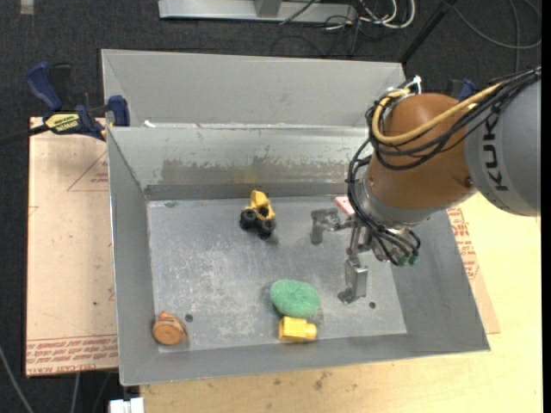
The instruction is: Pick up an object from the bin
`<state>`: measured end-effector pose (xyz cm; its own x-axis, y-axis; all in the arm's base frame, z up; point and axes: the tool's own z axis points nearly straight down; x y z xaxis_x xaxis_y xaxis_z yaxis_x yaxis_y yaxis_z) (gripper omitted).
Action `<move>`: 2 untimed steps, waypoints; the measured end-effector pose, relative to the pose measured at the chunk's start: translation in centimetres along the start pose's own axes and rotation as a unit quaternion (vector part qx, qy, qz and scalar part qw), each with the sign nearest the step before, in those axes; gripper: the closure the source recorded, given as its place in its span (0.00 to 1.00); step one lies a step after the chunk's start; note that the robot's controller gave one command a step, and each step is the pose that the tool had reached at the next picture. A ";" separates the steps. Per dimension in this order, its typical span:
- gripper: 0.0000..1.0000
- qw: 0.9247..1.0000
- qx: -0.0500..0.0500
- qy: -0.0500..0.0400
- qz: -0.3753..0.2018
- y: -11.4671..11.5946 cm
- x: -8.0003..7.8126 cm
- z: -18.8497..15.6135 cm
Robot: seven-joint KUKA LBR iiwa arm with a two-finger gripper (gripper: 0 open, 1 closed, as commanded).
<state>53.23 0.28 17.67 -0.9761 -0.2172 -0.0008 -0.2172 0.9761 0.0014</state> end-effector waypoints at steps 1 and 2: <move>0.00 1.000 0.000 0.000 0.000 0.0 0.0 0.0; 0.00 1.000 0.001 -0.004 0.018 1.8 0.0 4.6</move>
Offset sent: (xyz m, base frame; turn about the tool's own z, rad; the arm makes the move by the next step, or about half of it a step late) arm -0.0142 0.0406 -0.1067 0.0786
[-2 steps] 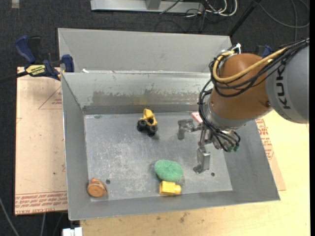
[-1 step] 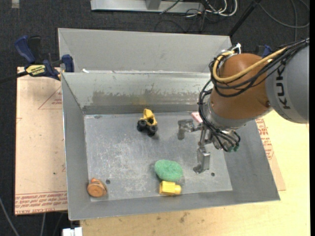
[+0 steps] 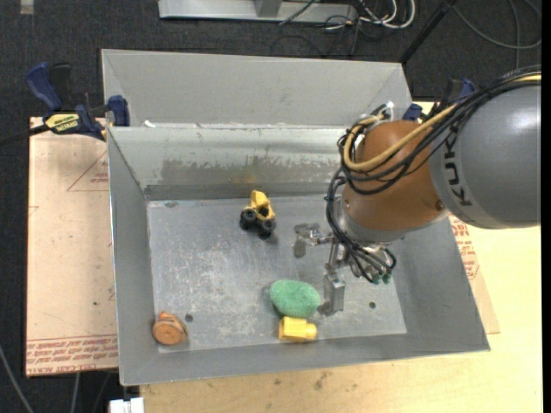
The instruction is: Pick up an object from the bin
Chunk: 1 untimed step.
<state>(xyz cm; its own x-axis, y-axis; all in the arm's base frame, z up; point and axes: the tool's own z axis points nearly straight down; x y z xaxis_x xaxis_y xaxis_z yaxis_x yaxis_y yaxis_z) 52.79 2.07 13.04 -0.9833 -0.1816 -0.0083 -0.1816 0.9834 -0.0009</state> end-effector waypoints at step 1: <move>0.00 1.000 -0.001 0.003 -0.005 4.0 2.3 5.1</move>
Offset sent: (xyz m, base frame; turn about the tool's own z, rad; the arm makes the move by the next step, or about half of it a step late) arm -0.0012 0.0534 -0.0604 -0.2229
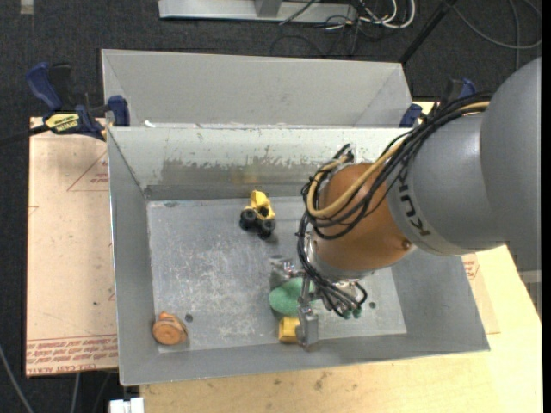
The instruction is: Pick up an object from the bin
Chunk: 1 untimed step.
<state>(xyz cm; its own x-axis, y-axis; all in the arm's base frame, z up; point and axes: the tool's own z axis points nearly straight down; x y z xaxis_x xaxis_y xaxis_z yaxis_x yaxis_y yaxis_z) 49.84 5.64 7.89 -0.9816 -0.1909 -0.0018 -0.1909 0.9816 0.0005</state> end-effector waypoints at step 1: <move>1.00 0.994 0.000 -0.007 -0.105 1.3 -3.6 0.4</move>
Offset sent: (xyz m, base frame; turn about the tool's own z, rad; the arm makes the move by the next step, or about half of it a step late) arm 0.0000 0.0000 0.0000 0.0000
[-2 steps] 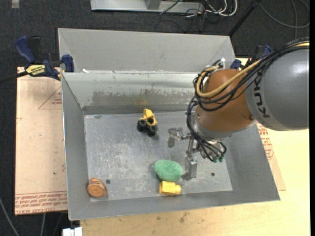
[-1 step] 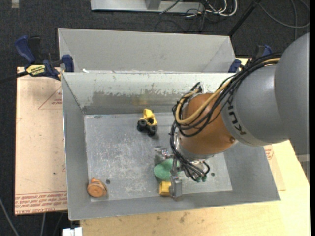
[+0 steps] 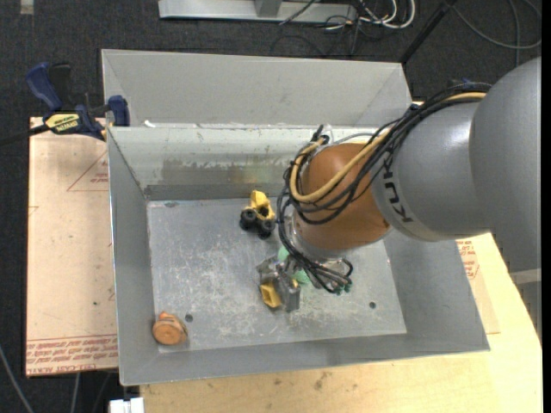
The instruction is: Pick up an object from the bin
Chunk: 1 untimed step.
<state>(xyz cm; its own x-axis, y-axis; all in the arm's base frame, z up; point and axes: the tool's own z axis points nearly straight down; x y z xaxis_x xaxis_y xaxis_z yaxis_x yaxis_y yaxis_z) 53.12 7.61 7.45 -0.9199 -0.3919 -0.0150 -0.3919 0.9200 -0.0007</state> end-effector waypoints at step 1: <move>1.00 1.000 0.000 0.000 0.000 0.0 0.0 0.0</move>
Offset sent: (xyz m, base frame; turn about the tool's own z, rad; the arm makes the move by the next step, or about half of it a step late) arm -0.0052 0.0221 0.1290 0.0243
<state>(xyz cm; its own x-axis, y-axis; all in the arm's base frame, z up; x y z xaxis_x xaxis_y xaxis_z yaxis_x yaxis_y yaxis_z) 53.13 7.61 7.45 -0.9199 -0.3919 -0.0150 -0.3919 0.9200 -0.0006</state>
